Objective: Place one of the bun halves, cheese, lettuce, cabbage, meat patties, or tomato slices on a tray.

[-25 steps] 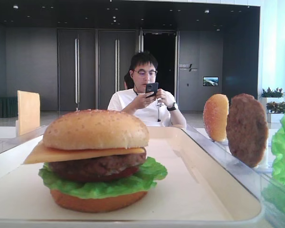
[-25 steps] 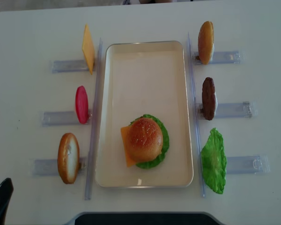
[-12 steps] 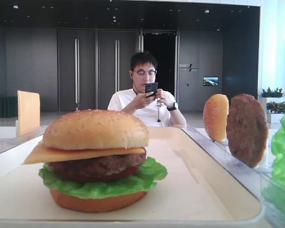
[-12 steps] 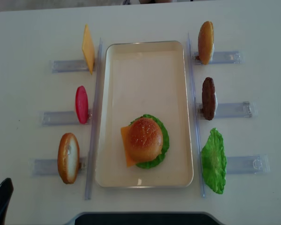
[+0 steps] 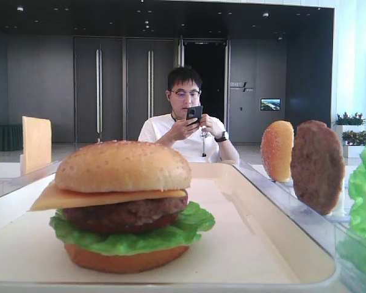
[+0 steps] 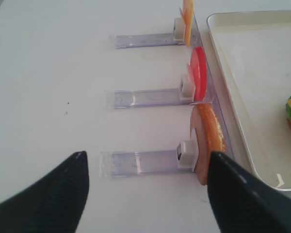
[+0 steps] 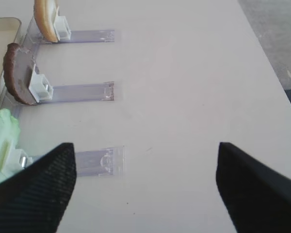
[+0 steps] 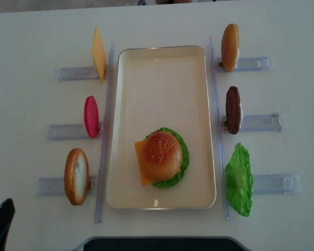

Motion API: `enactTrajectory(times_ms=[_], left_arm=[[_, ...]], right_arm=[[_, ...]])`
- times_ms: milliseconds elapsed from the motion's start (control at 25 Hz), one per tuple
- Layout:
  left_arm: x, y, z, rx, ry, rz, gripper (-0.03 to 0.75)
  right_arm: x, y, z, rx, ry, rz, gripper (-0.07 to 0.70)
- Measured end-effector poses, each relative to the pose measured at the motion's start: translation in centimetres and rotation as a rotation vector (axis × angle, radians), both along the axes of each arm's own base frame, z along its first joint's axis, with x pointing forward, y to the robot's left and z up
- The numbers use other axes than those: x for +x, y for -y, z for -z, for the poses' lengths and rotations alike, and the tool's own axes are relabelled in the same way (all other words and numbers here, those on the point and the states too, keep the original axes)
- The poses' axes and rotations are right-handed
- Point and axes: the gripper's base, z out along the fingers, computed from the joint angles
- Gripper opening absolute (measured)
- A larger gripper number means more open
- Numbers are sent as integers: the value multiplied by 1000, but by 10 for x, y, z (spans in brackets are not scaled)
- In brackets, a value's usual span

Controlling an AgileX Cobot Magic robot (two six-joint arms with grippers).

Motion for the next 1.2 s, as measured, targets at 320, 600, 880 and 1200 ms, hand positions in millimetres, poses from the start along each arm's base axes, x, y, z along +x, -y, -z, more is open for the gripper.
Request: enactTrajectory(times_ms=[320,600,880,1200], left_arm=[[0,0,0,0,0,0,580],[0,0,0,0,0,0,580],[0,0,0,0,0,0,580],[0,0,0,0,0,0,580]], right_arm=[[1,0,-1,-3,13,-2,589],[1,0,-1,-3,14,-2,589],[1,0,-1,-3,13,-2,587],[1,0,-1,-3,13,-2,587]])
